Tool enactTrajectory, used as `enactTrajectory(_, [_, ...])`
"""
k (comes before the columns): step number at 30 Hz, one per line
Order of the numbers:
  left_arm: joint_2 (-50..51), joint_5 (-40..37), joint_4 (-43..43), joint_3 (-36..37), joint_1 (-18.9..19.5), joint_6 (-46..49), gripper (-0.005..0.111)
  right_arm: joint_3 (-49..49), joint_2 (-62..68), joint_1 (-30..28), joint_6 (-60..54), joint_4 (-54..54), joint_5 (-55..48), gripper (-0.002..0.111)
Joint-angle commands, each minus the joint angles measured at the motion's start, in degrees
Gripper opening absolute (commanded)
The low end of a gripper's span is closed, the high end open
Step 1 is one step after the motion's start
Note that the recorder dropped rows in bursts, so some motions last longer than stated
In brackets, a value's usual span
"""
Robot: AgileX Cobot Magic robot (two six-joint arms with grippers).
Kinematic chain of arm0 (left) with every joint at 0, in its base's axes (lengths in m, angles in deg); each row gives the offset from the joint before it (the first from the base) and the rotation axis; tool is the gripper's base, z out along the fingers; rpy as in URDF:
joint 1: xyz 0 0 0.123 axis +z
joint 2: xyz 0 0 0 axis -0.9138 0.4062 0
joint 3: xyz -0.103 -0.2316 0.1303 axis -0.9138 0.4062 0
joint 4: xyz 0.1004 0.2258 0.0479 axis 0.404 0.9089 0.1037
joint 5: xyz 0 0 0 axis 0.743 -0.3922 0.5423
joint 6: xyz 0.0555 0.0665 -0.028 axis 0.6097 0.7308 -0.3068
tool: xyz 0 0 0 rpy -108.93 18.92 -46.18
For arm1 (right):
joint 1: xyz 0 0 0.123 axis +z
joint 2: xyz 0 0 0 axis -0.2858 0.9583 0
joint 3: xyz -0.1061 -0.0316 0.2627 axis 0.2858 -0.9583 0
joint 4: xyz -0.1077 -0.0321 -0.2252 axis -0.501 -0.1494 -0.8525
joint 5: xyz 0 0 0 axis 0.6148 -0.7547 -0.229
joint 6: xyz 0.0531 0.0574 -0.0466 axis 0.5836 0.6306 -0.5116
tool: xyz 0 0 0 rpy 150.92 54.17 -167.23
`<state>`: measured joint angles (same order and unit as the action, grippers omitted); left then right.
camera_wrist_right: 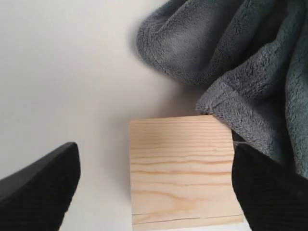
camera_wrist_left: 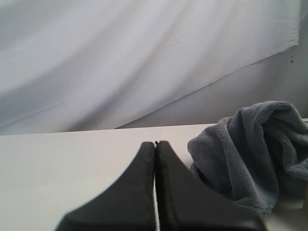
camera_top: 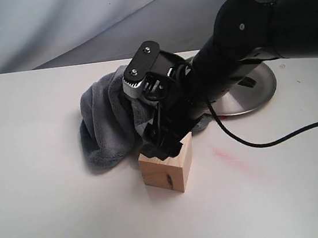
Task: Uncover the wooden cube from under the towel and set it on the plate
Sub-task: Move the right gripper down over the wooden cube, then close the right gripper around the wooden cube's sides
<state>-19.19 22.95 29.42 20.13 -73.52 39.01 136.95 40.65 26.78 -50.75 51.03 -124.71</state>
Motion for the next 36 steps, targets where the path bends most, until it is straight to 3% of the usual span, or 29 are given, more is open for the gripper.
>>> enactTrajectory(1, [-0.24, 0.62, -0.14, 0.25, 0.12, -0.13, 0.0, 0.32, -0.49, 0.02, -1.06, 0.91, 0.6, 0.078])
enactTrajectory(4, [-0.24, 0.62, -0.14, 0.25, 0.12, -0.13, 0.0, 0.32, -0.49, 0.02, -1.06, 0.32, 1.37, 0.08])
enactTrajectory(11, [-0.24, 0.62, -0.14, 0.25, 0.12, -0.13, 0.0, 0.32, 2.43, 0.02, -1.26, -0.63, 1.72, 0.097])
enactTrajectory(21, [-0.24, 0.62, -0.14, 0.25, 0.12, -0.13, 0.0, 0.32, 8.43, 0.02, -1.26, -2.94, 2.4, 0.098])
enactTrajectory(36, [-0.24, 0.62, -0.14, 0.25, 0.12, -0.13, 0.0, 0.32, 7.64, 0.02, -1.26, -5.42, 4.27, 0.098])
